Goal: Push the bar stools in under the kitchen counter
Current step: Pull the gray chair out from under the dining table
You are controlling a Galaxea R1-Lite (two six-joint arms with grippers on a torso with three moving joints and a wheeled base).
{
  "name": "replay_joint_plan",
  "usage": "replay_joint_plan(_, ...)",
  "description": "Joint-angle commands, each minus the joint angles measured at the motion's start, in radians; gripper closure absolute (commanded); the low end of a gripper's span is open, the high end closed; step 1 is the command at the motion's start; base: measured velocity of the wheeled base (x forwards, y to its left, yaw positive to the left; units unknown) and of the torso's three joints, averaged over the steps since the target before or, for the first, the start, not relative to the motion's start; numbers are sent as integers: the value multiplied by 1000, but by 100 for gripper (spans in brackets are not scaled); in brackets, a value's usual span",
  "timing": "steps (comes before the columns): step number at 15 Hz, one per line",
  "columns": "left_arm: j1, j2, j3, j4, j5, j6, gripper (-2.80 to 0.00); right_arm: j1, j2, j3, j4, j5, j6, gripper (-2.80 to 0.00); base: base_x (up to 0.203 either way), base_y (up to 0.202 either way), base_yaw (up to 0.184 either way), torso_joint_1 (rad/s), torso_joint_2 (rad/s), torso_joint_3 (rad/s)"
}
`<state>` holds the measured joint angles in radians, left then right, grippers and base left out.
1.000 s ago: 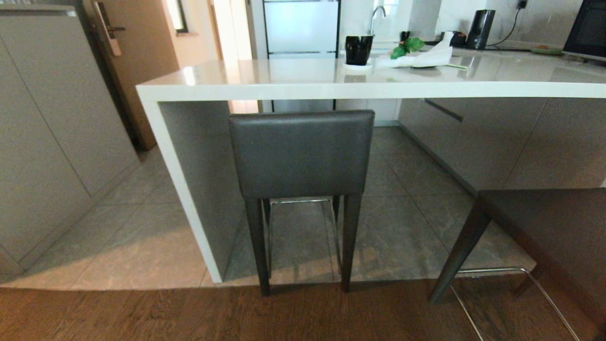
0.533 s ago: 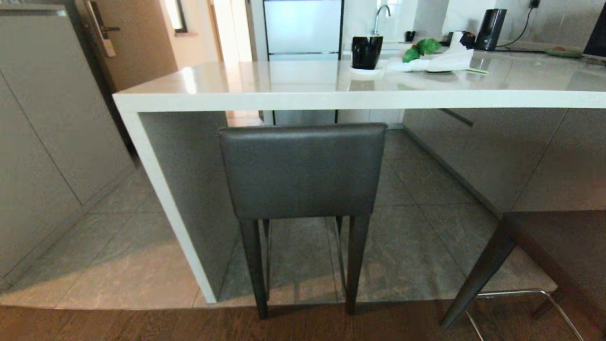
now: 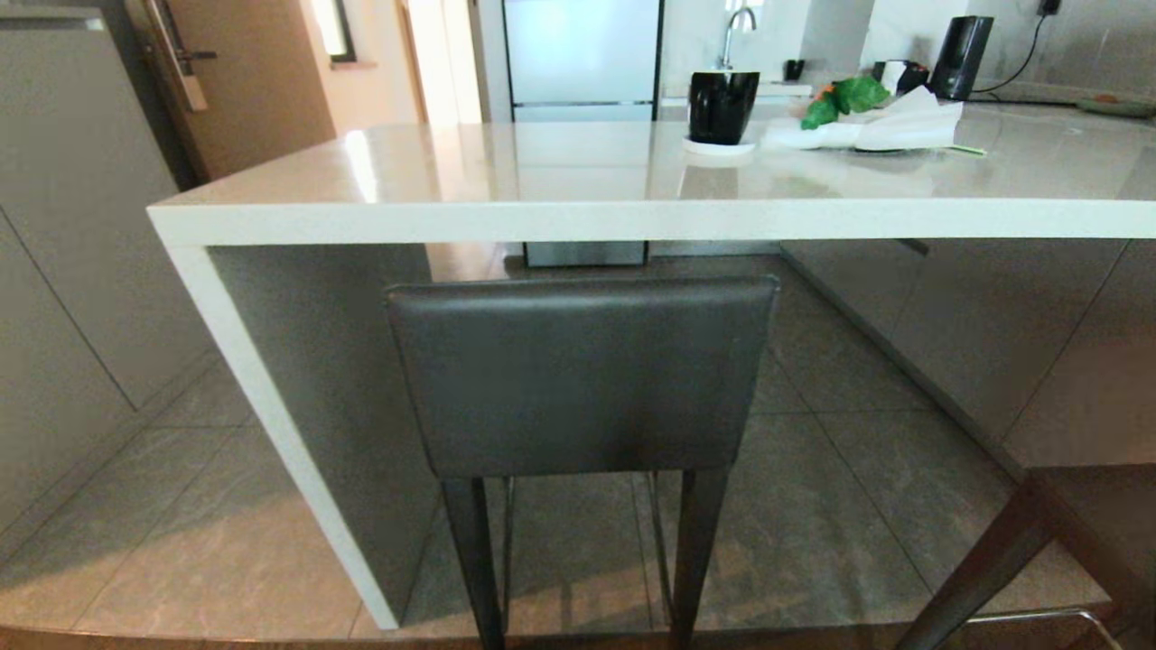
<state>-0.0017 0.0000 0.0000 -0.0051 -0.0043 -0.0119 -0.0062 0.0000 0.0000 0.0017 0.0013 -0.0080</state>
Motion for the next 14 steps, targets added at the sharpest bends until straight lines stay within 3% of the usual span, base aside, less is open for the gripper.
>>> replay_joint_plan(1, 0, 0, 2, -1, 0, 0, 0, 0, 2, 0, 0, 0, 0, 0, 194, 0, -2, 2, 2, 2)
replay_joint_plan(7, 0, -1, 2, 0, 0, -2, 0, 0, 2, 0, 0, 0, 0, 0, 172, 0, 0, 5, 0, 1)
replay_joint_plan(14, 2, -1, 2, -1, 0, -3, 0, 0, 1, 0, 0, 2, -1, 0, 0, 0, 0, 0, 0, 0)
